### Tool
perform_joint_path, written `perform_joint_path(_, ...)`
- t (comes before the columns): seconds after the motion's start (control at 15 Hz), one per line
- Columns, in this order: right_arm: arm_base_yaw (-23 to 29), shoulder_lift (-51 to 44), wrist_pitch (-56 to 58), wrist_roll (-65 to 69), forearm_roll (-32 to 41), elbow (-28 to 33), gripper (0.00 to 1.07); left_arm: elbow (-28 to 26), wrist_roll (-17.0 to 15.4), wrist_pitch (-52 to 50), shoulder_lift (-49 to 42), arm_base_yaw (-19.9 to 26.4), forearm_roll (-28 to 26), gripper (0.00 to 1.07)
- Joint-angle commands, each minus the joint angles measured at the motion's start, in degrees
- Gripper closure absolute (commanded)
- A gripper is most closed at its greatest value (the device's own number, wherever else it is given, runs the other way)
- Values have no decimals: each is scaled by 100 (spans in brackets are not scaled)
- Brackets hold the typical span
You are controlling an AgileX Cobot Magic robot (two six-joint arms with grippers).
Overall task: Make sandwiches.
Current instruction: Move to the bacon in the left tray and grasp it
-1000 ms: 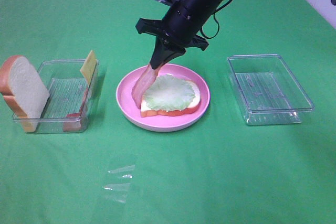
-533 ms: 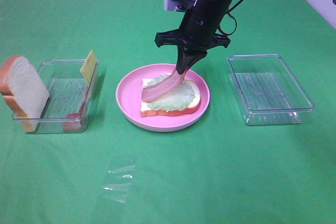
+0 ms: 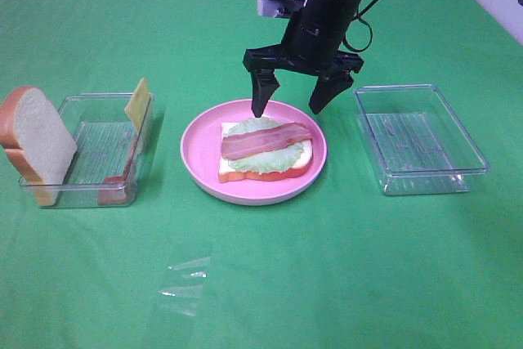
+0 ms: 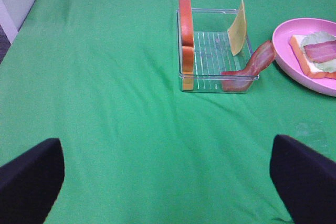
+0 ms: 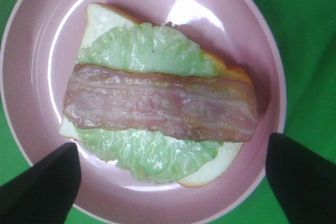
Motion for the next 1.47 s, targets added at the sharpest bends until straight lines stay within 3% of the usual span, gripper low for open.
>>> perform_joint_path(0.07,-6,-109,493,46,-201,-476,12,-6,-11,-63,-46,6,-52,9)
perform_joint_path(0.33,-258,-309,991,166,-779,-1117,12,-6,-11,-63,-46,6,-52,9)
perform_joint_path(0.67,-1163,-584,991,258,-1020,-974,14,-6,0,-63,-52,6,-52,9)
perform_joint_path(0.87,-1352,-751,991,241,-1157,-625,14,-6,0,-63,-52,6,-52,9)
perform_joint_path(1.13,-1667,-1192,991,241,-1329,275,15,-6,6,-63,-52,6,-52,9)
perform_joint_path(1.47,-1662,-3317,968,407,-1140,2785,18,-6,6,-63,-52,6,-52,9)
